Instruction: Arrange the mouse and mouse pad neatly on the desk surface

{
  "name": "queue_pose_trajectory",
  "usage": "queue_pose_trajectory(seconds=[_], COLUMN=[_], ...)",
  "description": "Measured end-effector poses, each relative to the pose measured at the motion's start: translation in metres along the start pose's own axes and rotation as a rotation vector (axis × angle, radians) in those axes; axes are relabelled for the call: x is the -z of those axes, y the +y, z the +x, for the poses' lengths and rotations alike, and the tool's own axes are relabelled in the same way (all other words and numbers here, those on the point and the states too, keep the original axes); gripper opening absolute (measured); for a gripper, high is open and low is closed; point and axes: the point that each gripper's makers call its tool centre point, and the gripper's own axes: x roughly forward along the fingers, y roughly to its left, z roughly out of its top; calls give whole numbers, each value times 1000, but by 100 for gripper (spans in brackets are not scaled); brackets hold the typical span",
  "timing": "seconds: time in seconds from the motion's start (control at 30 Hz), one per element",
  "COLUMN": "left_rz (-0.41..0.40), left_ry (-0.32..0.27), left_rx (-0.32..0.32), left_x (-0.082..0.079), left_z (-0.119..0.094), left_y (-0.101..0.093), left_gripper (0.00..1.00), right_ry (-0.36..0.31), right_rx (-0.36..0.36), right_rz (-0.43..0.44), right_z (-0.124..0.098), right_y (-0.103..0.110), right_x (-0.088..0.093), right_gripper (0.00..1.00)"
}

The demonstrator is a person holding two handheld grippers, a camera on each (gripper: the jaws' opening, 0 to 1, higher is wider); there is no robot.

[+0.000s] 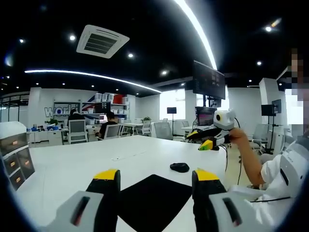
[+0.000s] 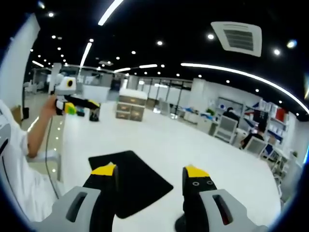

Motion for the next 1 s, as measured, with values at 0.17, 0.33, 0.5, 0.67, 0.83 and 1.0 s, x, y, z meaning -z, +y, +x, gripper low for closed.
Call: queue_pose_trajectory(seconds=[0.17, 0.33, 0.5, 0.67, 0.83, 1.0], left_rz=[-3, -3, -6, -9, -16, -16], left_ry=[2, 0, 4, -2, -5, -9], left_rx=[3, 8, 14, 15, 12, 13], left_x=[1, 1, 3, 1, 1, 1], left_z=[1, 0, 1, 1, 0, -1], left_y=[0, -1, -2, -2, 0, 0], left_gripper=[60, 60, 60, 60, 60, 60], right_ry=[48, 86, 117, 162, 281, 340], right_rx=[7, -38, -62, -75, -80, -61], right_rz=[-29, -27, -11, -48, -84, -45], right_z=[0, 4, 7, 10, 18, 27], right_y=[-10, -8, -8, -9, -18, -36], right_x=[-6, -7, -14, -15, 3, 21], right_gripper=[52, 53, 54, 53, 53, 53])
